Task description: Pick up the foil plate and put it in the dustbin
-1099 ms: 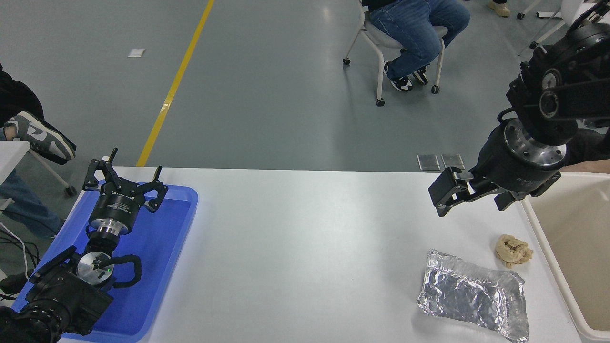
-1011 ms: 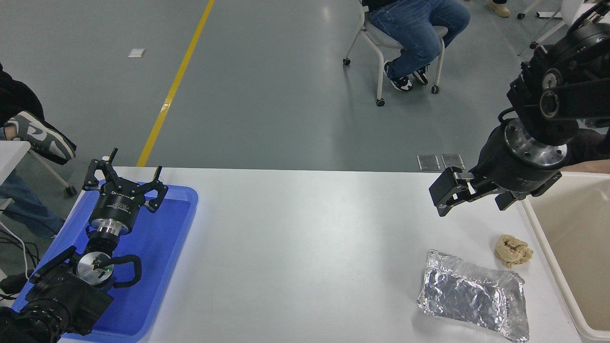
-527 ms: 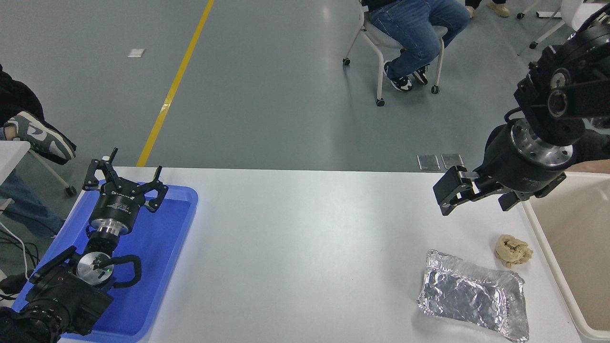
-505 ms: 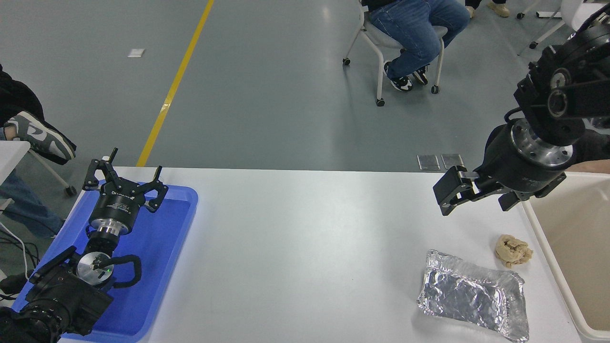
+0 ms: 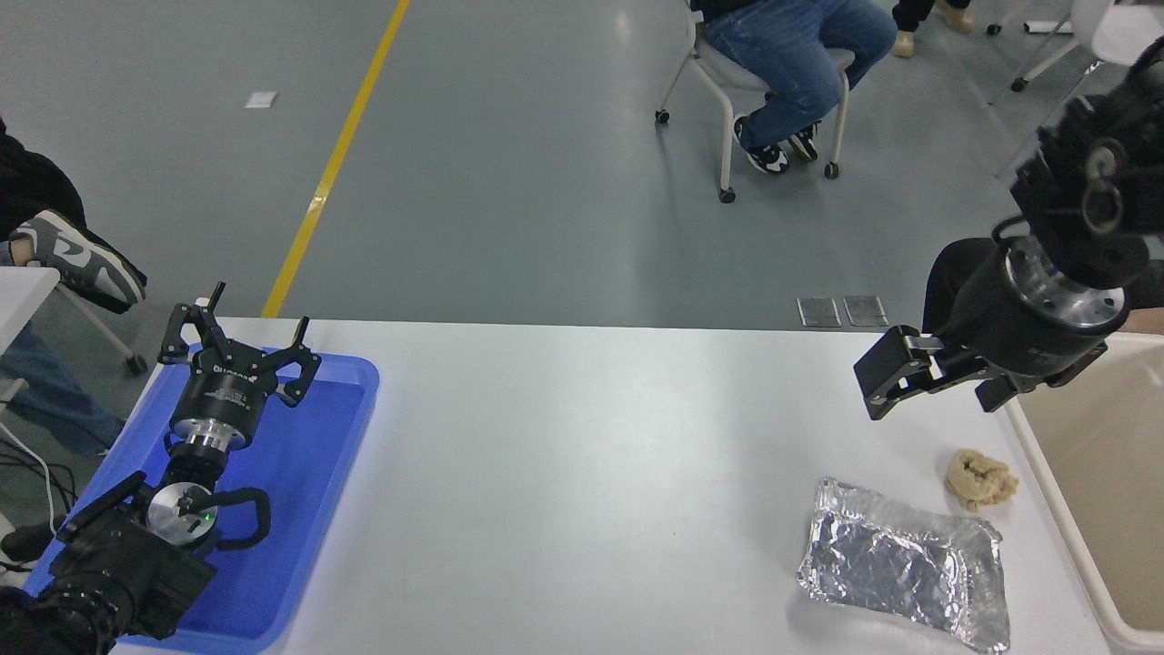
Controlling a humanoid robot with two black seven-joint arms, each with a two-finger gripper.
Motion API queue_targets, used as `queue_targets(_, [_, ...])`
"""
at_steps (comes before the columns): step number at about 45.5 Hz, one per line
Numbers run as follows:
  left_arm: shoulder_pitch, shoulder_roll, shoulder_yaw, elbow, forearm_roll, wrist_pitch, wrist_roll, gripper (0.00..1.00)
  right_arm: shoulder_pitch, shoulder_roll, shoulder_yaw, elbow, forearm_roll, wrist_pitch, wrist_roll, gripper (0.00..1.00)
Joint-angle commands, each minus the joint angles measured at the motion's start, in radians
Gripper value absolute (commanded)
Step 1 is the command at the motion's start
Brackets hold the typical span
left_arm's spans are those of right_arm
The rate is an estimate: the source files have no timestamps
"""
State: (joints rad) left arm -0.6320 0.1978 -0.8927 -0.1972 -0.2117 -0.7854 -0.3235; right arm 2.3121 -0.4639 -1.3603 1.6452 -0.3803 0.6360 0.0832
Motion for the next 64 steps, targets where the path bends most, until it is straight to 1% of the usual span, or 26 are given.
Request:
queue_targets(1, [0.000, -0.001, 0.000, -0.001, 0.000, 0.000, 0.001, 1.00, -0.161, -0.245, 0.015, -0.044, -0.219, -0.009, 0.001, 1.00])
queue_targets(7, [-0.002, -0.001, 0.000, -0.001, 0.000, 0.000, 0.001, 1.00, -0.315, -0.332, 0.098, -0.081, -0.262, -0.055, 0.001, 1.00])
queue_targets(9, [0.000, -0.001, 0.000, -0.001, 0.000, 0.000, 0.000, 1.00, -0.365, -0.361, 0.124, -0.094, -0.294, -0.075, 0.001, 1.00])
queue_targets(16, [0.000, -0.001, 0.000, 0.002, 0.000, 0.000, 0.000, 1.00, -0.578, -0.389, 0.243, -0.185, -0.379, -0.154, 0.000, 1.00])
queue_targets(19, [0.000, -0.001, 0.000, -0.001, 0.000, 0.000, 0.001, 1.00, -0.669, -0.386, 0.300, -0.228, -0.399, -0.174, -0.002, 1.00])
queue_targets(25, [-0.002, -0.003, 0.000, -0.001, 0.000, 0.000, 0.001, 1.00, -0.833, -0.369, 0.426, -0.306, -0.400, -0.197, -0.003, 1.00])
queue_targets(30, [-0.002, -0.003, 0.000, 0.002, 0.000, 0.000, 0.001, 1.00, -0.934, -0.341, 0.475, -0.367, -0.410, -0.222, -0.013, 1.00])
queue_targets(49, [-0.003, -0.005, 0.000, 0.002, 0.000, 0.000, 0.001, 1.00, -1.092, -0.262, 0.495, -0.502, -0.396, -0.394, -0.019, 1.00])
queue_targets(55, [-0.003, -0.005, 0.000, -0.001, 0.000, 0.000, 0.001, 1.00, -1.137, -0.240, 0.507, -0.533, -0.394, -0.424, -0.036, 1.00])
queue_targets(64, [-0.003, -0.005, 0.000, -0.001, 0.000, 0.000, 0.001, 1.00, -1.194, -0.214, 0.532, -0.564, -0.396, -0.453, -0.037, 1.00])
